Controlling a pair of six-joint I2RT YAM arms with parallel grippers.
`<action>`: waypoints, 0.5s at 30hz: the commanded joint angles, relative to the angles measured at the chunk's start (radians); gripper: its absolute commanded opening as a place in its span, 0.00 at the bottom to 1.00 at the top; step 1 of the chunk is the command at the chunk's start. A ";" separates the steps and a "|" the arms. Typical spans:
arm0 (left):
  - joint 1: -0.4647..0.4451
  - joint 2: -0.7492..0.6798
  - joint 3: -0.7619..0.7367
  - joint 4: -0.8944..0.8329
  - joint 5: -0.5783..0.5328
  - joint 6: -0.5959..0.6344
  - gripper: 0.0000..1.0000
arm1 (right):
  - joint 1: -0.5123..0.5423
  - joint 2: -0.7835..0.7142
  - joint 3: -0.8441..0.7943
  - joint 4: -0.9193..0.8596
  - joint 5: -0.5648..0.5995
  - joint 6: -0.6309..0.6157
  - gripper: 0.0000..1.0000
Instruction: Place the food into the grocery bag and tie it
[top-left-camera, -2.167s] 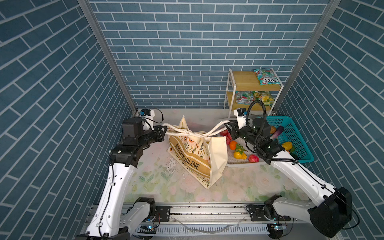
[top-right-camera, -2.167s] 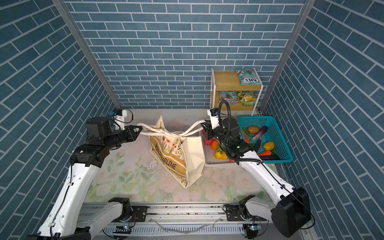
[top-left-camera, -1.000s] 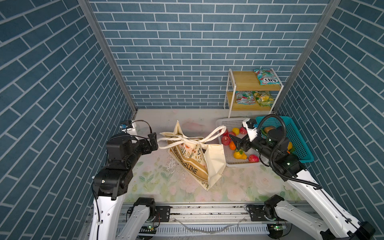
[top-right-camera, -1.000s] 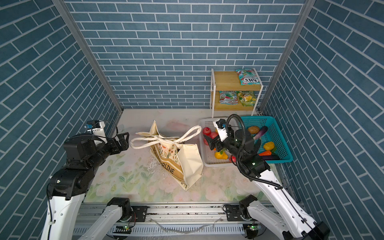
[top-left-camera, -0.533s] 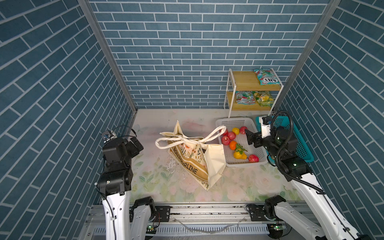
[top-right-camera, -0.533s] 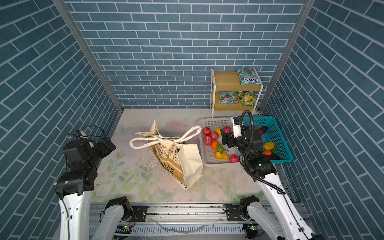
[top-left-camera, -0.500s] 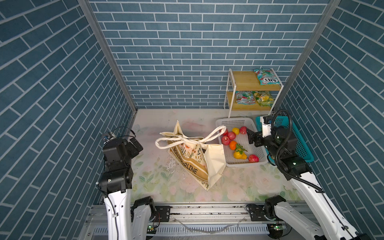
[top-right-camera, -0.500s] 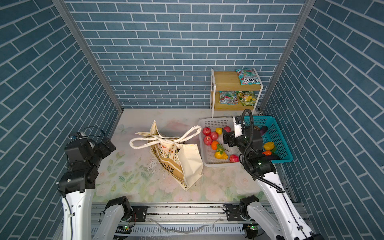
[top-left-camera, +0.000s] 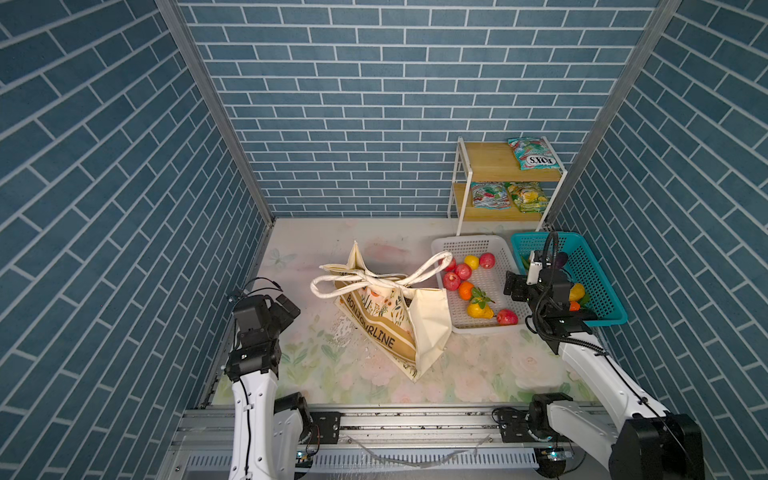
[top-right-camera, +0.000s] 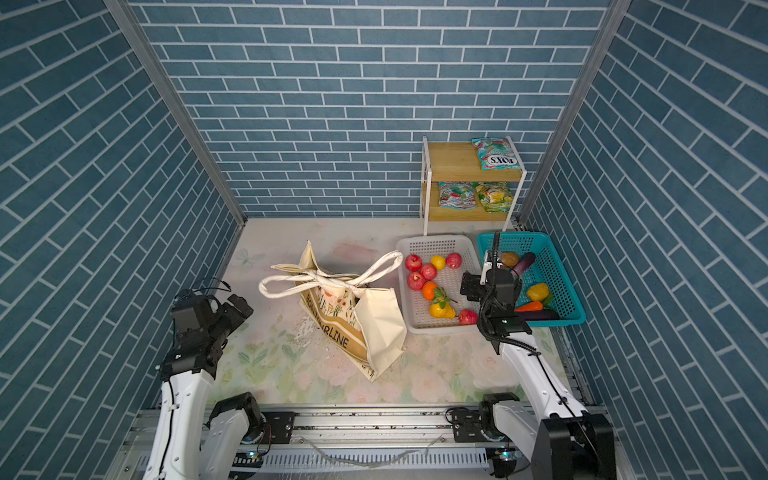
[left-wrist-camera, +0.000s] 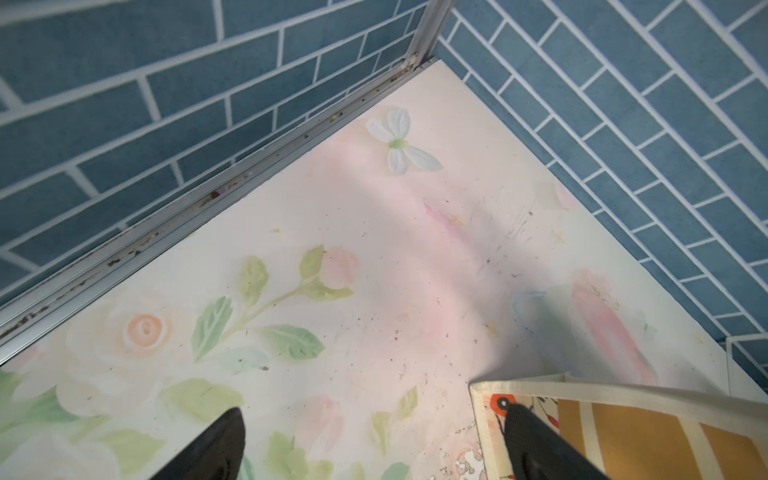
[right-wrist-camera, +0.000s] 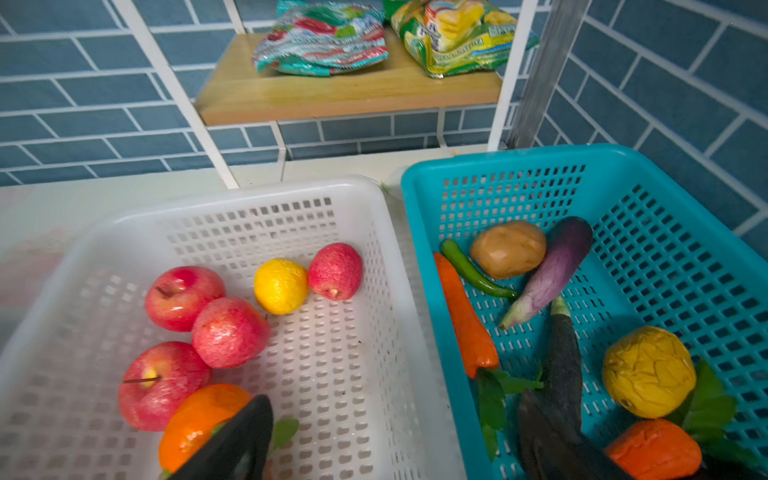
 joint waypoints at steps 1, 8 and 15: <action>-0.102 -0.009 -0.027 0.109 -0.216 0.034 1.00 | -0.020 0.024 -0.038 0.183 0.104 -0.053 0.93; -0.247 0.041 -0.105 0.293 -0.399 0.086 1.00 | -0.069 0.094 -0.099 0.270 0.120 -0.045 0.94; -0.264 0.067 -0.218 0.514 -0.394 0.131 1.00 | -0.128 0.191 -0.162 0.444 0.068 0.007 0.95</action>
